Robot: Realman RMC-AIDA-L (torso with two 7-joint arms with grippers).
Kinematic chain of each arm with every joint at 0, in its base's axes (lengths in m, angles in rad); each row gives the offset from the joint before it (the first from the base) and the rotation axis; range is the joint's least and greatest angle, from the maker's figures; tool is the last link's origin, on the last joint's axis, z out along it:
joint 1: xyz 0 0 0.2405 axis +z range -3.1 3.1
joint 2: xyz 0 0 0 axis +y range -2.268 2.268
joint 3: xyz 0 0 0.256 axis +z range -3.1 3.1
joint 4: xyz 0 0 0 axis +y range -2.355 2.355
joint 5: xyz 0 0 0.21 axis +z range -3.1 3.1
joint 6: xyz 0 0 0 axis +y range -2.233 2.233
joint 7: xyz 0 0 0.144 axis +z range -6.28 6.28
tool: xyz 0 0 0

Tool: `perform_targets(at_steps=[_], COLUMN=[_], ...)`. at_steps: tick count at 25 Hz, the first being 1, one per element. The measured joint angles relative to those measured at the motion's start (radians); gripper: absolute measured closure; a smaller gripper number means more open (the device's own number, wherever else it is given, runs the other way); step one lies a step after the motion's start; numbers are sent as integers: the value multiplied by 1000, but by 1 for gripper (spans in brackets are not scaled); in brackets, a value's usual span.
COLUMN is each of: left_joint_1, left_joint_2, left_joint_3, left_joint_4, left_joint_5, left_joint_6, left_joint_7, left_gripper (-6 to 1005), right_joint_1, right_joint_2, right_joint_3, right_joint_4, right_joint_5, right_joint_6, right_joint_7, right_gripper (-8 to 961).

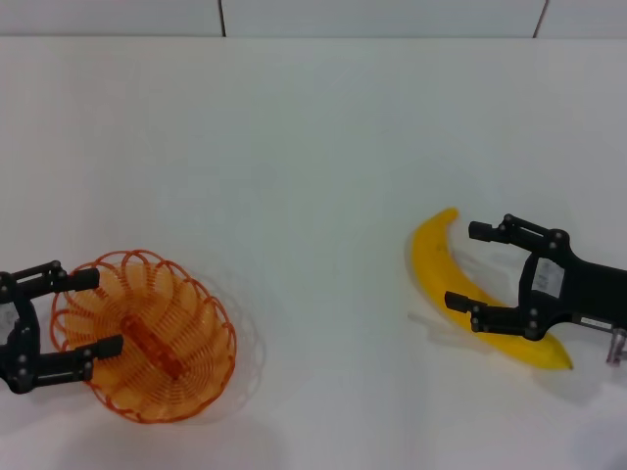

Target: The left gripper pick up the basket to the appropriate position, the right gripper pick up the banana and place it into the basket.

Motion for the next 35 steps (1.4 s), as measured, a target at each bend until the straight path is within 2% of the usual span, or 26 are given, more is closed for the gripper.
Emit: perform_targets(at_steps=[16,19,22,24,27,28,30,32,33,35], left_joint_1=[-2,-33,-107,-177,-271,-289,-320,-323,-321,-320], left_joint_2=[-3,3,32,62,111,123,143,141,129,93], left_joint_3=[-3,-20,-3,51,182,221,355,444,485,504], left_joint_4=[0,33,149,269,399,420,476,531,569,612], left_joint_5=[-7,-31,-11,66,190,215,279,317,344,386], left_joint_6=[-4,-4,-7,-6,15,24,48,55,56,52], left_joint_7=[-11,-134,-405,-675,-939,-975,-1014,-984,-950,-897], left_gripper=[187,188,188,188,189,189,189,189,189,190], right_joint_1=[1,1,5,12,26,31,38,43,47,52], right_joint_2=[-1,-1,-2,-2,-2,-3,-4,-5,-5,-6], right_joint_3=[0,2,1,0,0,-1,-1,-4,-7,-10], right_joint_4=[-2,-4,-7,-7,-5,-5,-7,-8,-9,-9], right_joint_5=[2,3,4,4,2,2,1,1,0,0], right_joint_6=[-2,-2,-2,-2,-2,-2,-2,-2,-2,-2], right_joint_7=[-1,0,4,6,8,11,20,28,30,34], right_gripper=[67,67,66,66,66,66,66,66,66,66])
